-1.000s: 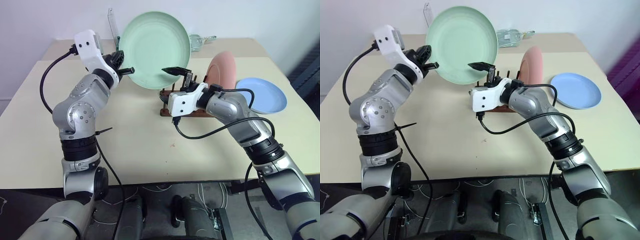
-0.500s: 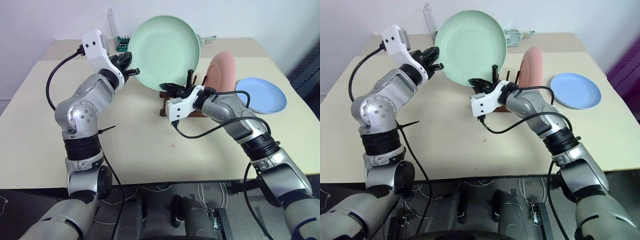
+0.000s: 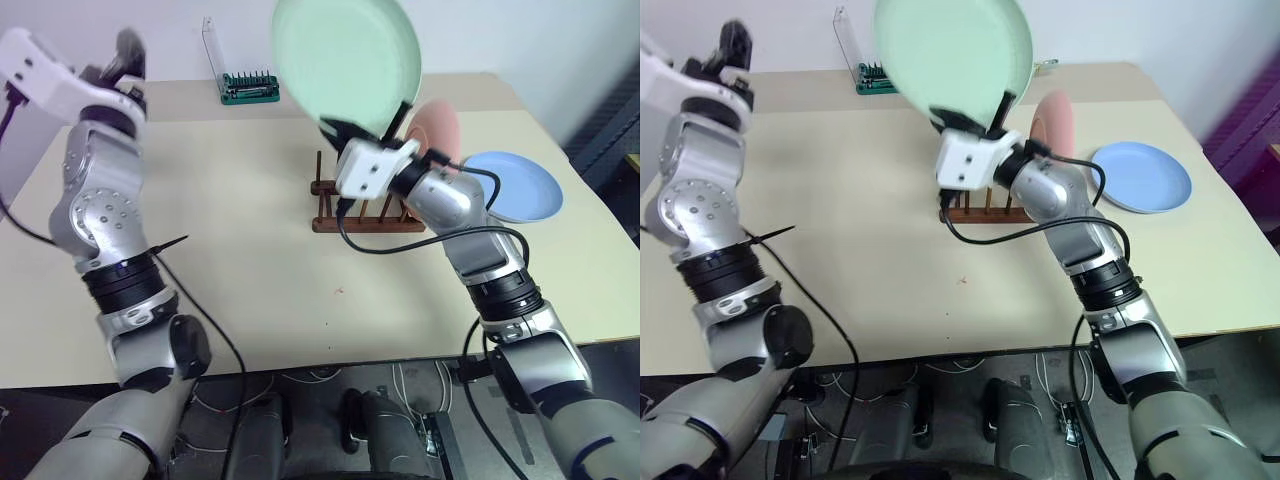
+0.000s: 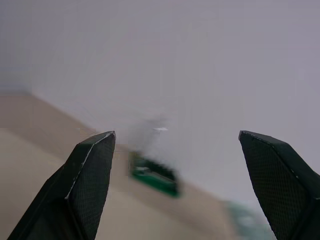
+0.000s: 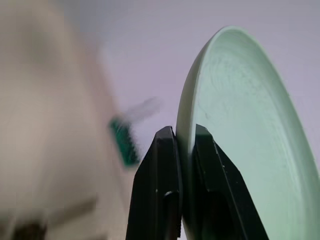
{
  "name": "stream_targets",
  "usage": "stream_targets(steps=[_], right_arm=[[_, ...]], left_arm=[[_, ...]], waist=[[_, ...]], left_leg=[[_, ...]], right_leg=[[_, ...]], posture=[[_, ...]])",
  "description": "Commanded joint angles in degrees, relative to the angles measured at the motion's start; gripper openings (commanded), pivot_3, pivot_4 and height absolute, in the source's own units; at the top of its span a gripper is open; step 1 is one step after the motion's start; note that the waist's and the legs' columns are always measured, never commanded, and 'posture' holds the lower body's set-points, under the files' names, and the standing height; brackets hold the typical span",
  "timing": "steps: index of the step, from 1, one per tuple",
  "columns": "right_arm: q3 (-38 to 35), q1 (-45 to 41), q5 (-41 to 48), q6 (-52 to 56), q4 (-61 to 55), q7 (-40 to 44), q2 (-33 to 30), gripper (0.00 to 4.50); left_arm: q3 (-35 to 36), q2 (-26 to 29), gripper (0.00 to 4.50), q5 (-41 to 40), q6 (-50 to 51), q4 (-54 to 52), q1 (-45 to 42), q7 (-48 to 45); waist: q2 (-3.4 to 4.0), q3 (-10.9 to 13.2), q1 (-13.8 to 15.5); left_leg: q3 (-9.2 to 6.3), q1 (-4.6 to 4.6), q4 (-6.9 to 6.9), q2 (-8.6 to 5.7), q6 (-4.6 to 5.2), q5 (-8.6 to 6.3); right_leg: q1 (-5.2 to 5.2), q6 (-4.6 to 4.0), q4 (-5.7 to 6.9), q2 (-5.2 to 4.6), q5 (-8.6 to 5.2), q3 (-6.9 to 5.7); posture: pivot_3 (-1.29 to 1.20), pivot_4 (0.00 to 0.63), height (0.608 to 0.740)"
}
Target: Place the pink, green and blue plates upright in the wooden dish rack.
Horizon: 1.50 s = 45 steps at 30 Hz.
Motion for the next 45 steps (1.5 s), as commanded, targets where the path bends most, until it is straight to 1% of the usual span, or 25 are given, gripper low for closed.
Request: stream_targets(steps=[1,2,3,4,5,7,10,12,16,20,27,30,32,35,38,41,43,45], right_arm=[[-8.77,-2.28,22.25,18.76,-11.37,1.07,4.19,0.00],[-12.12,-2.26,30.03,26.27,-13.59,-1.11,5.53,0.00],[-14.63,-2.28,35.61,31.93,-15.31,-2.83,6.40,0.00],[-17.32,-2.38,40.84,36.69,-16.26,-5.36,7.18,0.00],[-19.45,-2.50,44.01,40.44,-16.53,-8.30,7.87,0.00],[-21.94,-2.69,47.73,45.47,-16.73,-13.11,8.53,0.00],[-25.27,-2.74,54.10,51.64,-15.96,-20.19,10.69,0.00],[-26.95,-3.22,55.75,53.07,-15.00,-24.33,11.93,0.00],[-29.75,-4.06,59.36,55.91,-12.08,-30.46,12.58,0.00],[-30.96,-3.97,61.84,58.04,-9.76,-34.01,12.16,0.00],[-31.24,-4.47,62.09,58.53,-5.73,-38.48,12.12,0.00],[-31.12,-5.26,62.02,57.89,-4.81,-38.71,11.84,1.12],[-30.67,-5.71,61.58,57.54,-4.83,-38.50,11.42,2.08],[-29.20,-5.89,59.71,56.77,-5.23,-37.37,10.21,3.63],[-23.69,-5.89,53.69,54.20,-7.18,-31.45,4.91,3.63],[-20.12,-5.97,49.98,51.49,-8.53,-26.01,0.83,3.63],[-16.75,-5.75,46.17,48.36,-10.71,-19.19,-4.40,3.63],[-15.40,-5.14,44.36,45.54,-12.46,-13.23,-8.35,3.63]], left_arm=[[-10.24,2.82,4.04,5.63,-1.36,-0.25,6.70,-9.96],[-15.08,4.06,4.04,7.33,-2.69,-1.93,10.62,-15.02],[-18.37,4.88,4.04,8.49,-3.66,-3.13,13.32,-18.69],[-22.05,5.80,4.04,9.11,-4.51,-4.99,16.57,-23.01],[-25.40,6.77,4.04,9.75,-5.83,-7.05,19.80,-27.15],[-28.25,6.98,4.04,10.33,-8.66,-9.53,23.75,-31.44],[-29.01,5.49,4.04,6.07,-6.29,-12.31,26.36,-36.06],[-29.27,5.06,4.04,4.41,-4.82,-13.25,27.09,-38.34],[-29.43,4.91,4.04,4.81,-4.29,-13.69,27.33,-39.75],[-29.42,4.99,4.04,5.22,-4.18,-13.91,27.60,-40.64],[-30.12,5.24,4.04,5.26,-3.45,-15.50,28.72,-42.87],[-30.14,4.87,4.11,5.58,-3.40,-15.71,28.67,-42.86],[-30.17,4.81,4.11,5.65,-3.26,-15.91,28.65,-42.88],[-30.20,4.77,4.11,5.72,-3.26,-16.02,28.63,-42.91],[-30.15,4.71,4.11,5.61,-3.01,-16.08,28.54,-42.87],[-30.16,4.73,4.11,5.57,-2.91,-16.06,28.44,-43.03],[-30.21,4.66,4.11,5.64,-2.91,-15.98,28.26,-43.03],[-30.26,4.60,4.11,5.71,-2.94,-15.91,28.11,-43.08]], waist=[[-0.01,-0.01,0.30],[-0.01,-0.02,0.29],[-0.01,-0.02,0.35],[0.00,-0.02,0.37],[-0.01,-0.02,0.25],[0.02,-0.01,0.07],[0.10,0.03,-0.02],[0.20,-0.01,-0.12],[0.26,-0.04,-0.07],[0.27,-0.03,-0.03],[0.28,-0.03,-0.07],[0.28,-0.03,-0.08],[0.29,-0.02,-0.07],[0.29,-0.02,-0.03],[0.31,-0.01,0.02],[0.31,0.00,-0.02],[0.32,0.00,-0.03],[0.33,0.01,0.03]], left_leg=[[-0.04,-0.01,0.04,0.00,0.00,0.00],[-0.07,-0.02,0.08,0.00,0.01,-0.01],[-0.10,-0.02,0.09,0.01,0.01,-0.01],[-0.11,-0.02,0.10,0.02,0.03,-0.02],[-0.12,-0.03,0.10,0.02,0.03,-0.03],[-0.09,-0.06,0.09,0.07,0.05,-0.07],[-0.08,-0.12,0.03,0.18,0.06,-0.06],[-0.03,-0.11,-0.01,0.18,0.06,-0.06],[0.03,-0.08,-0.04,0.15,0.07,-0.05],[0.03,-0.09,-0.03,0.13,0.07,-0.05],[-0.01,-0.10,-0.03,0.13,0.08,-0.05],[0.00,-0.10,-0.03,0.13,0.08,-0.05],[-0.02,-0.10,-0.03,0.14,0.08,-0.05],[-0.04,-0.11,-0.03,0.14,0.08,-0.06],[-0.06,-0.11,-0.03,0.14,0.08,-0.06],[-0.09,-0.13,-0.04,0.13,0.09,-0.06],[-0.09,-0.13,-0.05,0.12,0.09,-0.06],[-0.10,-0.14,-0.06,0.12,0.09,-0.06]], right_leg=[[0.04,0.00,0.02,-0.04,0.00,-0.02],[0.08,0.00,0.00,-0.04,0.00,-0.05],[0.11,0.00,0.00,-0.08,0.00,-0.02],[0.13,0.00,-0.01,-0.12,0.00,-0.01],[0.14,-0.02,-0.04,-0.14,-0.01,0.00],[0.05,-0.06,-0.09,-0.15,-0.02,0.04],[-0.18,-0.12,-0.01,-0.09,0.00,0.07],[-0.22,-0.19,0.04,0.06,-0.03,0.07],[-0.21,-0.21,0.10,0.08,-0.07,0.07],[-0.20,-0.17,0.09,0.06,-0.09,0.08],[-0.21,0.00,0.08,0.06,-0.19,0.08],[-0.20,0.00,0.07,0.06,-0.19,0.08],[-0.21,0.01,0.07,0.07,-0.20,0.08],[-0.21,0.02,0.06,0.06,-0.21,0.08],[-0.20,0.02,0.05,0.05,-0.21,0.08],[-0.21,0.04,0.02,0.04,-0.23,0.08],[-0.23,0.04,0.02,0.04,-0.23,0.08],[-0.25,0.05,0.01,0.05,-0.23,0.09]], posture=[[0.00,0.150,0.730],[0.00,0.150,0.730],[0.00,0.150,0.730],[0.00,0.150,0.730],[0.00,0.150,0.730],[0.00,0.150,0.730],[0.00,0.150,0.730],[0.00,0.150,0.730],[0.00,0.150,0.730],[0.00,0.150,0.730],[0.00,0.150,0.730],[0.00,0.150,0.730],[0.00,0.150,0.730],[0.00,0.150,0.730],[0.00,0.150,0.730],[0.00,0.150,0.730],[0.00,0.150,0.730],[0.00,0.150,0.730]])
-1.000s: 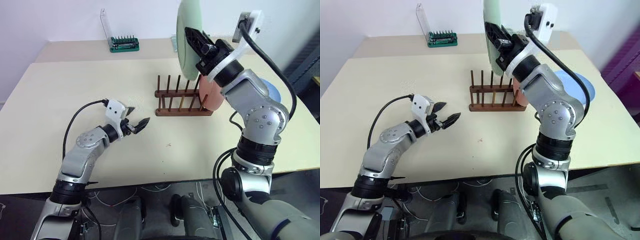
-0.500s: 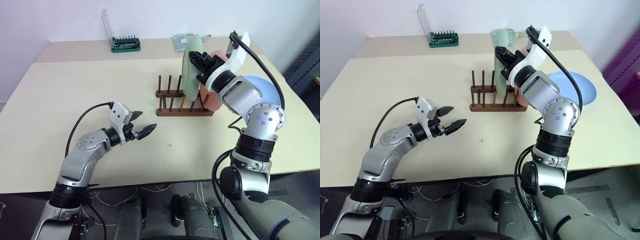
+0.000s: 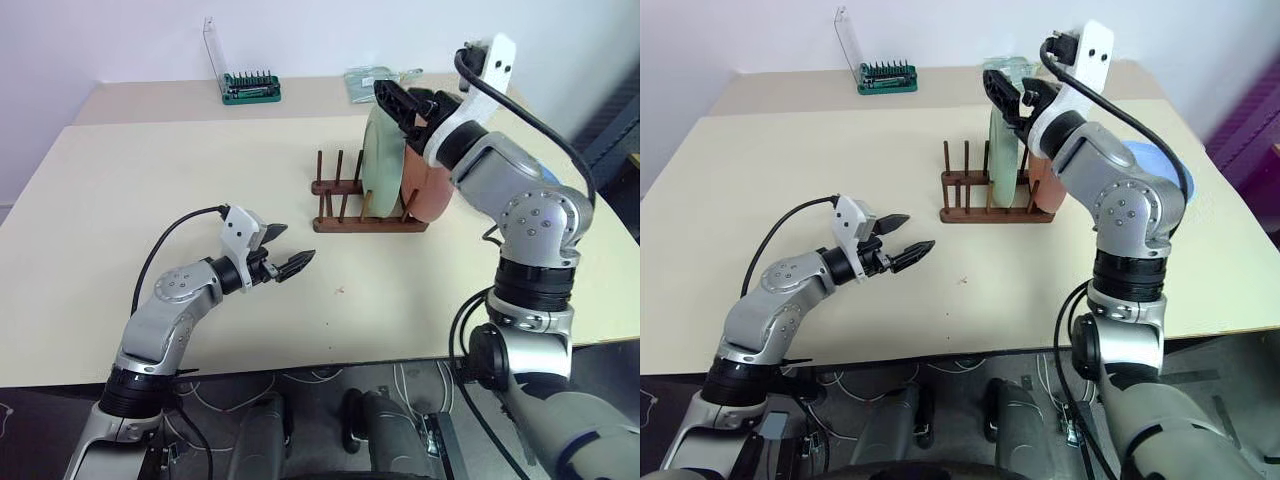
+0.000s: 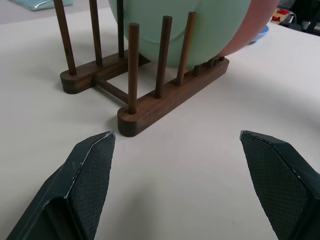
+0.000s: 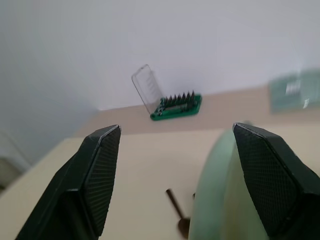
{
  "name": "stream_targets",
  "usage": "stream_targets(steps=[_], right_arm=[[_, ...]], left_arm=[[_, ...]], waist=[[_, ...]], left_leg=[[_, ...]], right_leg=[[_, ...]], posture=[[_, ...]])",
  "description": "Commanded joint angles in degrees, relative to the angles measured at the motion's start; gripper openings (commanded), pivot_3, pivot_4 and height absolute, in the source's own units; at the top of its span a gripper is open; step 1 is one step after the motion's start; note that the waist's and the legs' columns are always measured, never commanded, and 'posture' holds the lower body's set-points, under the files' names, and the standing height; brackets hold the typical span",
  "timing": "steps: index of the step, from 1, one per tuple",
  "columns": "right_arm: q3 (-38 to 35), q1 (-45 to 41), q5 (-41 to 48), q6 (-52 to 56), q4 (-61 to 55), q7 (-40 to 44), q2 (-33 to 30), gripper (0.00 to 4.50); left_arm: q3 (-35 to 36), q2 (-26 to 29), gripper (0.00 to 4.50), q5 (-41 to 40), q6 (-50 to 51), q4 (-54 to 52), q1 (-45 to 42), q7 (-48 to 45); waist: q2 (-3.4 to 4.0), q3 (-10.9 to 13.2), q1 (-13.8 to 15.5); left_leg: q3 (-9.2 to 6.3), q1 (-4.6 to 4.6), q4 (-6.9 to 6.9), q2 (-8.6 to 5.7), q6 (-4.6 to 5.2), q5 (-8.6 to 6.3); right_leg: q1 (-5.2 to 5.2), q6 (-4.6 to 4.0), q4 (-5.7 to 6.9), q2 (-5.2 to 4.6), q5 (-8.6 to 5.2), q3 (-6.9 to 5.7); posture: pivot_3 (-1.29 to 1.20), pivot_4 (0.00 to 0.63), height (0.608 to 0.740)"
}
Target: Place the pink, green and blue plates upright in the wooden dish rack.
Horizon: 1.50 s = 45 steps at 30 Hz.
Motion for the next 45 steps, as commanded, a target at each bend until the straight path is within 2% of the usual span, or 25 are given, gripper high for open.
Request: stream_targets(steps=[1,3,6,8,9,12,18,27,30,37,41,45], right_arm=[[0.04,-0.25,-3.87,-7.92,-4.99,12.39,-7.95,3.63],[-2.61,1.26,-5.86,-11.55,-2.61,17.36,-13.33,3.63],[-4.39,4.61,-13.06,-16.50,7.90,21.17,-22.96,3.63],[-5.37,6.41,-14.90,-18.39,13.30,22.73,-25.73,4.19],[-3.14,7.99,-18.44,-20.34,15.71,24.32,-28.12,4.48],[5.13,12.99,-29.03,-26.93,21.36,29.93,-33.75,4.48],[13.98,13.62,-41.34,-39.84,33.51,30.79,-31.45,4.48],[20.61,2.64,-53.93,-51.11,62.58,24.19,-24.88,4.48],[21.28,0.13,-56.16,-53.16,68.84,21.89,-23.82,3.61],[20.10,-1.38,-56.68,-55.23,72.19,20.79,-22.89,0.03],[18.63,-0.87,-56.82,-56.94,67.88,17.17,-24.30,0.03],[12.91,-0.26,-54.10,-58.52,55.04,12.39,-25.94,0.03]], left_arm=[[-0.36,-0.04,4.11,0.49,-0.44,-2.20,-0.66,-0.61],[-0.93,0.26,4.11,0.92,-0.58,-2.11,-0.96,-1.21],[-2.93,1.27,4.11,1.19,-0.06,-3.20,-1.05,-3.69],[-4.10,1.34,4.11,1.14,0.03,-3.96,-1.09,-4.83],[-4.58,1.13,4.11,1.26,-0.02,-3.99,-1.33,-5.05],[-5.35,0.17,4.11,1.75,-0.09,-3.20,-2.49,-4.86],[-6.30,-0.54,4.11,2.05,-0.16,-2.05,-3.99,-5.77],[-5.72,-0.47,4.11,2.52,0.35,-2.81,-3.77,-5.61],[-5.79,-0.27,4.11,2.90,0.43,-3.20,-3.44,-5.37],[-5.32,0.35,4.11,2.82,0.80,-4.24,-2.52,-4.81],[-5.01,0.53,4.11,2.95,0.73,-4.19,-2.39,-4.54],[-4.27,0.76,4.11,3.11,0.62,-4.02,-2.16,-3.98]], waist=[[0.00,0.00,0.14],[-0.01,0.00,0.33],[-0.06,-0.03,0.62],[-0.06,-0.02,0.38],[-0.04,-0.02,0.25],[-0.02,-0.01,0.00],[0.12,0.02,-0.44],[0.12,0.03,0.04],[0.12,0.03,0.15],[0.13,0.03,0.00],[0.15,0.04,-0.01],[0.24,0.09,0.01]], left_leg=[[0.00,0.00,0.00,0.00,0.00,0.00],[0.00,-0.02,0.00,-0.01,0.00,0.00],[-0.01,-0.01,0.02,-0.03,0.01,-0.02],[0.06,-0.01,0.05,-0.07,0.07,-0.06],[0.07,0.00,0.05,-0.08,0.10,-0.08],[0.12,0.00,0.01,-0.12,0.13,-0.09],[0.14,0.07,0.00,-0.07,0.13,-0.08],[0.17,0.02,0.05,-0.15,0.13,-0.08],[0.16,0.02,0.07,-0.16,0.12,-0.07],[0.17,0.05,0.07,-0.16,0.12,-0.07],[0.17,0.07,0.07,-0.15,0.11,-0.06],[0.23,0.05,0.07,-0.15,0.11,-0.06]], right_leg=[[0.00,0.00,-0.02,0.00,0.00,-0.01],[0.05,0.00,-0.09,0.00,-0.01,-0.04],[0.20,-0.16,-0.32,-0.07,-0.12,-0.09],[0.23,-0.11,-0.41,-0.17,-0.09,-0.06],[0.20,-0.10,-0.41,-0.20,-0.07,-0.01],[0.15,-0.08,-0.39,-0.13,-0.07,0.02],[0.08,0.10,-0.24,0.09,0.04,0.05],[0.10,0.10,-0.27,-0.01,0.04,0.10],[0.13,0.10,-0.27,-0.01,0.04,0.10],[0.15,0.13,-0.23,-0.01,0.06,0.11],[0.15,0.13,-0.20,-0.01,0.06,0.11],[0.07,0.14,-0.14,-0.02,0.06,0.22]], posture=[[0.00,0.150,0.730],[0.00,0.150,0.730],[0.00,0.150,0.730],[0.00,0.150,0.730],[0.00,0.150,0.730],[0.00,0.150,0.730],[0.00,0.150,0.730],[0.00,0.150,0.730],[0.00,0.150,0.730],[0.00,0.150,0.730],[0.00,0.150,0.730],[0.00,0.150,0.730]])
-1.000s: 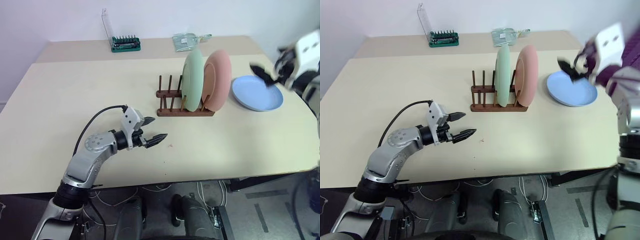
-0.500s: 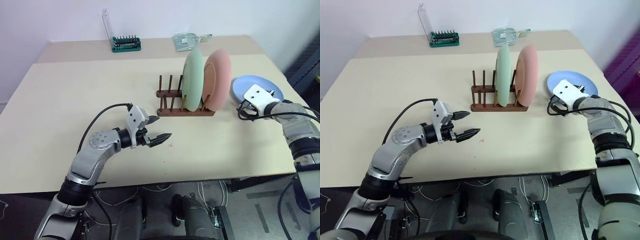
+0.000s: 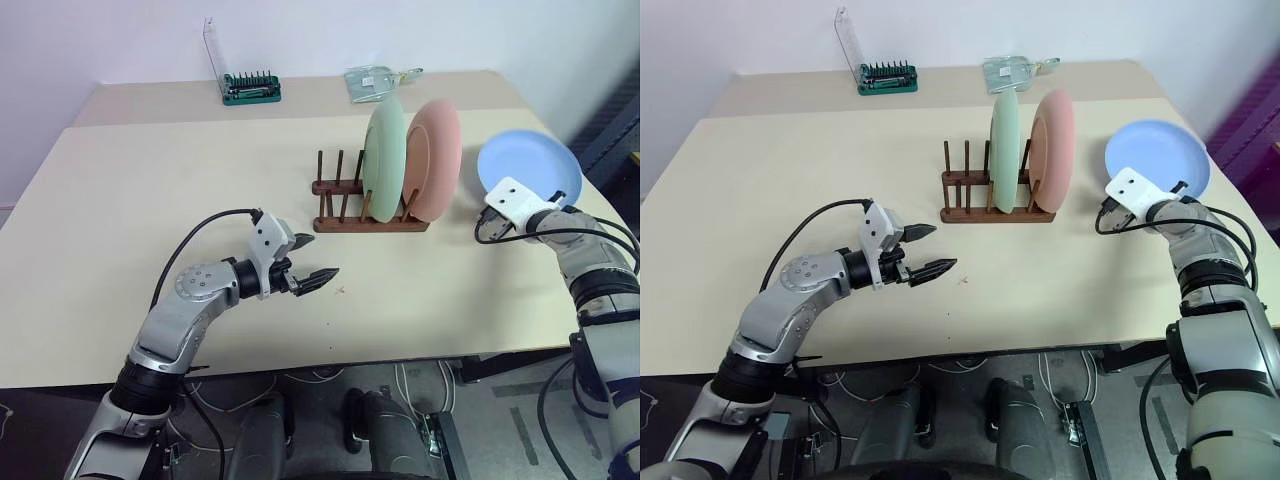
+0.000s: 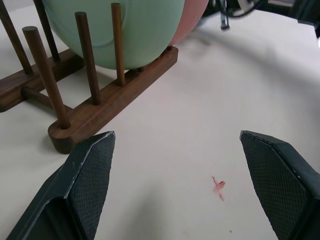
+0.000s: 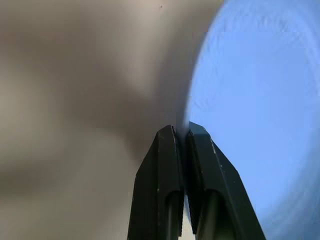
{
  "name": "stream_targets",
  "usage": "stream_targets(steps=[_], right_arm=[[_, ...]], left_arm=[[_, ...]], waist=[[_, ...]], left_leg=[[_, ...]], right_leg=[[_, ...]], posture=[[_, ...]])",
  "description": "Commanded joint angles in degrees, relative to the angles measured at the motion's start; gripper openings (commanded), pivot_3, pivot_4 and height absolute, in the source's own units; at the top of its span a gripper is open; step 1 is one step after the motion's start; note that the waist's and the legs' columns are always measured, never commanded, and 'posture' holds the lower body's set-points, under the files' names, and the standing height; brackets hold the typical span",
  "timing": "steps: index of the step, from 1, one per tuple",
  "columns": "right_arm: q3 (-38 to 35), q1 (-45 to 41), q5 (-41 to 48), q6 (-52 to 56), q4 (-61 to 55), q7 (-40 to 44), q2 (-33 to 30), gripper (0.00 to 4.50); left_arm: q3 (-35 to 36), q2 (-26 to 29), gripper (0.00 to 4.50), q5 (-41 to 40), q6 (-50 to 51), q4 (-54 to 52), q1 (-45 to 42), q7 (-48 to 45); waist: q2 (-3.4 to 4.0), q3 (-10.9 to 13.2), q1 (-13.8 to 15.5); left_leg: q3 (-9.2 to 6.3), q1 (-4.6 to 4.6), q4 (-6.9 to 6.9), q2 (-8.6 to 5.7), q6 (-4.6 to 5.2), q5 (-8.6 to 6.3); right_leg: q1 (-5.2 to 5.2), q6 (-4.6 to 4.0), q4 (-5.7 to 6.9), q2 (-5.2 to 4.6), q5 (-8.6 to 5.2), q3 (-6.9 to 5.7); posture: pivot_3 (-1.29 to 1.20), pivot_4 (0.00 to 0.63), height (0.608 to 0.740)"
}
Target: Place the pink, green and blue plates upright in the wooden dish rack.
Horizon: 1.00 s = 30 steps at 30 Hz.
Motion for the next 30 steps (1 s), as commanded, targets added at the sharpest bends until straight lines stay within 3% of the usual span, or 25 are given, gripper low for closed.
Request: stream_targets(steps=[1,4,6,8,11,13,17,22,30], right_arm=[[-7.23,-1.51,2.88,-1.16,-13.65,-5.11,-2.75,0.03],[-13.80,-2.57,9.04,1.32,-27.12,-5.47,-0.63,0.03],[-18.70,-4.39,20.58,6.01,-37.81,-2.07,3.69,0.03],[-22.79,-6.70,38.39,18.78,-50.06,2.20,8.31,0.03],[-24.56,-6.47,58.08,35.17,-62.77,6.01,11.30,0.03],[-24.22,-5.94,68.90,42.76,-69.34,5.38,13.63,0.03],[-22.55,-5.52,86.45,54.90,-72.26,-4.48,20.31,0.03],[-22.81,-6.21,93.85,59.76,-65.37,-18.26,25.56,0.03],[-22.54,-5.49,93.37,64.14,-57.85,-23.32,26.11,0.03]], left_arm=[[1.91,0.47,4.11,0.13,-0.65,-1.97,0.23,0.43],[3.11,0.61,4.11,0.01,-0.94,-1.30,0.43,0.76],[4.07,0.18,4.11,-0.03,-1.19,-0.54,0.28,1.42],[4.92,0.43,4.11,-0.25,-1.36,-0.06,0.74,1.17],[5.59,1.43,4.11,0.40,-2.15,0.94,1.84,0.69],[6.24,2.07,4.11,0.96,-3.03,2.20,2.53,0.55],[7.35,3.06,4.11,1.12,-3.89,2.77,3.22,0.38],[8.45,3.60,4.11,0.60,-3.60,1.78,4.32,0.36],[8.95,4.25,4.11,0.21,-3.26,0.92,5.22,0.01]], waist=[[0.01,0.01,0.03],[0.03,0.01,0.05],[0.03,0.01,-0.06],[0.04,0.01,-0.09],[0.02,-0.01,0.15],[0.02,-0.01,0.22],[0.01,-0.02,0.21],[-0.01,-0.04,0.15],[0.00,-0.03,0.07]], left_leg=[[0.01,0.00,0.00,0.00,0.00,0.00],[0.00,0.01,-0.01,0.02,-0.01,0.00],[0.00,0.02,-0.01,0.04,-0.01,0.00],[-0.06,0.07,-0.01,0.09,0.00,0.00],[-0.15,0.07,-0.01,0.18,0.00,0.00],[-0.21,0.07,-0.01,0.21,0.00,-0.01],[-0.20,0.06,0.08,0.20,0.00,-0.01],[-0.18,0.03,0.07,0.19,0.00,-0.01],[0.00,0.00,0.05,0.16,0.01,0.00]], right_leg=[[-0.01,0.00,0.02,0.01,0.00,0.00],[-0.02,0.00,0.04,0.03,0.00,0.00],[-0.02,0.00,0.06,0.04,0.00,0.00],[-0.01,0.00,0.11,0.07,0.00,0.03],[0.00,-0.03,0.17,0.08,0.00,0.02],[0.07,-0.06,0.15,0.04,0.00,-0.03],[0.06,-0.06,0.17,-0.06,0.01,-0.03],[0.04,-0.07,0.15,-0.09,0.02,-0.03],[0.00,-0.05,0.16,-0.05,0.02,-0.03]], posture=[[0.00,0.150,0.730],[0.00,0.150,0.730],[0.00,0.150,0.730],[0.00,0.150,0.730],[0.00,0.150,0.730],[0.00,0.150,0.730],[0.00,0.150,0.730],[0.00,0.150,0.730],[0.00,0.150,0.730]])
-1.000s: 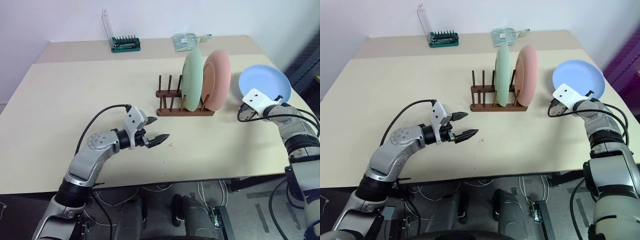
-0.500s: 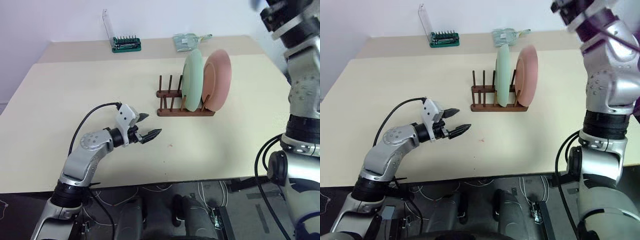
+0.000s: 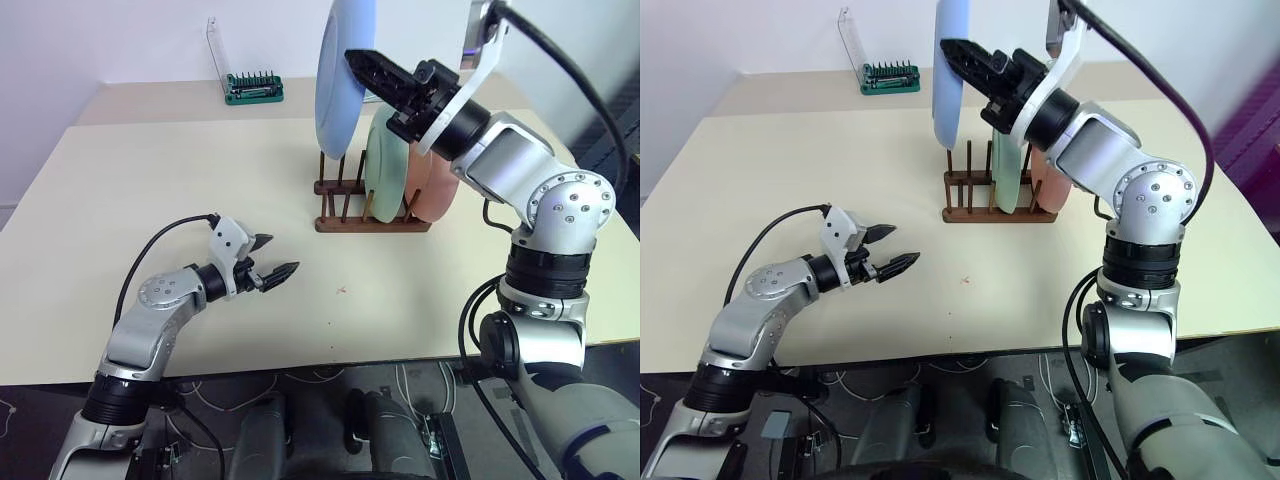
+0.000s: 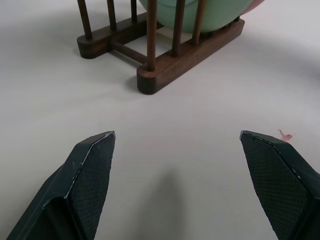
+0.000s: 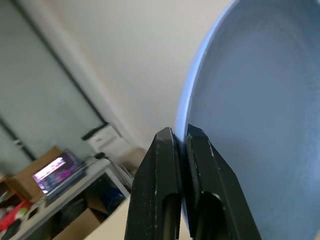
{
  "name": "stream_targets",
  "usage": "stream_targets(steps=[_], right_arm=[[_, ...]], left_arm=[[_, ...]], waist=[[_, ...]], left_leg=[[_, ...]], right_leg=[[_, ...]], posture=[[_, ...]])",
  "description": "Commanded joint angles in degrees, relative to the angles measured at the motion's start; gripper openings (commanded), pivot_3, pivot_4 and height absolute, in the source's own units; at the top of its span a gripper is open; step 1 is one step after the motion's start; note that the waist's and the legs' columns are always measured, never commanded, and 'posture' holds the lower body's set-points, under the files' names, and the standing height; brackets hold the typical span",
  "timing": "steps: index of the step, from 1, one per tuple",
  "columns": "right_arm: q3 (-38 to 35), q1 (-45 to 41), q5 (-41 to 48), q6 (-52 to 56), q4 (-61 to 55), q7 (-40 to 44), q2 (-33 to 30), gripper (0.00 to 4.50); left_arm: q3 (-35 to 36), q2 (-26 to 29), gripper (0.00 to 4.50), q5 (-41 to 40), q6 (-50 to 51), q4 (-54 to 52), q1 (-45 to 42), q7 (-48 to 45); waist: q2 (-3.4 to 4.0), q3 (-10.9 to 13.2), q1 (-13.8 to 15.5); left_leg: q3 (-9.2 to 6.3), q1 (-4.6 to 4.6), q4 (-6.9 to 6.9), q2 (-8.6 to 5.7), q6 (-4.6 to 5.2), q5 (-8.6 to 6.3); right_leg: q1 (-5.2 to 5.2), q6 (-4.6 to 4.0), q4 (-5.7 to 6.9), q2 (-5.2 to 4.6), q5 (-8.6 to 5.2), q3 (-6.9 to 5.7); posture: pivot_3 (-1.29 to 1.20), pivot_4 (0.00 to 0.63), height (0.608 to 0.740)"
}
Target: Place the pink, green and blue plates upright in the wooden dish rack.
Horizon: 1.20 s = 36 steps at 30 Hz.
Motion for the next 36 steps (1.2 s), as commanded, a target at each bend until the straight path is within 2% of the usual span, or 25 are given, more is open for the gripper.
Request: stream_targets(steps=[1,11,14,20,22,25,26,29,32,36], right_arm=[[-1.59,-0.70,1.47,1.27,0.36,-0.97,0.79,0.03],[-0.78,-0.02,-4.35,3.29,5.06,-4.43,2.57,0.03],[-1.29,-0.37,-5.27,3.69,6.29,-4.34,3.06,0.98],[-0.09,-2.19,-9.56,2.98,4.23,-1.07,2.12,3.91],[1.48,-2.57,-12.58,2.79,2.64,1.51,0.56,3.91],[10.56,-2.04,-25.30,-2.70,-6.38,14.85,-10.32,3.91],[11.22,-1.72,-27.63,-4.77,-7.87,17.76,-12.65,3.91],[7.06,-0.07,-30.11,-7.30,-7.82,22.59,-18.73,3.91],[4.67,4.67,-33.45,-9.18,-8.80,29.34,-26.62,3.03],[4.69,15.77,-38.92,-13.49,-14.84,39.63,-36.66,1.06]], left_arm=[[1.40,0.74,4.11,-0.33,-0.57,-2.05,0.08,-0.39],[1.19,0.45,4.11,-0.08,-0.55,-2.04,-0.50,-0.49],[1.40,0.20,4.11,-0.14,-0.57,-1.71,-0.91,-0.28],[1.19,-0.15,4.11,-0.28,-0.47,-1.75,-1.01,-0.26],[0.98,-0.33,4.11,-0.18,-0.45,-1.74,-1.01,-0.19],[0.72,-0.56,4.11,-0.08,-0.35,-2.02,-0.87,-0.11],[0.71,-0.61,4.11,-0.05,-0.31,-2.09,-0.83,-0.09],[0.65,-0.58,4.11,-0.03,-0.31,-2.17,-0.62,-0.28],[0.26,-0.35,4.11,0.05,-0.28,-2.03,-0.64,-0.88],[-0.98,0.11,4.11,-0.17,0.06,-2.27,-1.30,-2.76]], waist=[[0.00,0.00,-0.02],[0.00,0.00,0.01],[0.00,0.00,-0.04],[0.00,0.00,-0.02],[0.01,0.00,-0.02],[0.09,0.05,0.24],[0.08,0.05,0.21],[0.05,0.04,0.03],[0.05,0.04,0.31],[0.05,0.04,0.21]], left_leg=[[0.00,0.00,0.00,0.00,0.00,0.00],[-0.03,-0.01,-0.01,0.01,0.00,0.00],[-0.04,-0.01,-0.01,0.02,0.00,0.00],[-0.06,-0.02,-0.03,0.02,0.00,0.00],[-0.08,-0.02,-0.03,0.02,0.00,0.00],[-0.16,-0.13,-0.03,0.00,0.01,-0.01],[-0.21,-0.18,-0.04,0.00,0.01,-0.01],[-0.16,-0.16,-0.05,-0.02,0.08,-0.06],[-0.14,-0.13,-0.05,-0.04,0.07,-0.06],[-0.17,-0.12,-0.07,-0.03,0.06,-0.07]], right_leg=[[-0.01,0.00,0.00,0.01,0.00,0.00],[-0.01,0.01,-0.01,0.01,-0.01,0.00],[-0.01,0.01,-0.01,0.03,-0.01,-0.01],[-0.04,0.02,-0.02,0.03,-0.01,0.00],[-0.04,0.02,-0.02,0.03,-0.02,0.00],[-0.13,0.03,-0.05,-0.02,-0.04,-0.01],[-0.16,0.03,-0.09,-0.04,-0.05,-0.01],[-0.11,0.05,-0.23,-0.03,-0.06,0.00],[-0.05,0.05,-0.25,-0.03,-0.06,-0.05],[-0.02,-0.11,-0.34,-0.06,-0.16,-0.08]], posture=[[0.00,0.150,0.730],[0.00,0.150,0.730],[0.00,0.150,0.730],[0.00,0.150,0.730],[0.00,0.150,0.730],[0.00,0.150,0.730],[0.00,0.150,0.730],[0.00,0.150,0.730],[0.00,0.150,0.730],[0.00,0.150,0.730]])
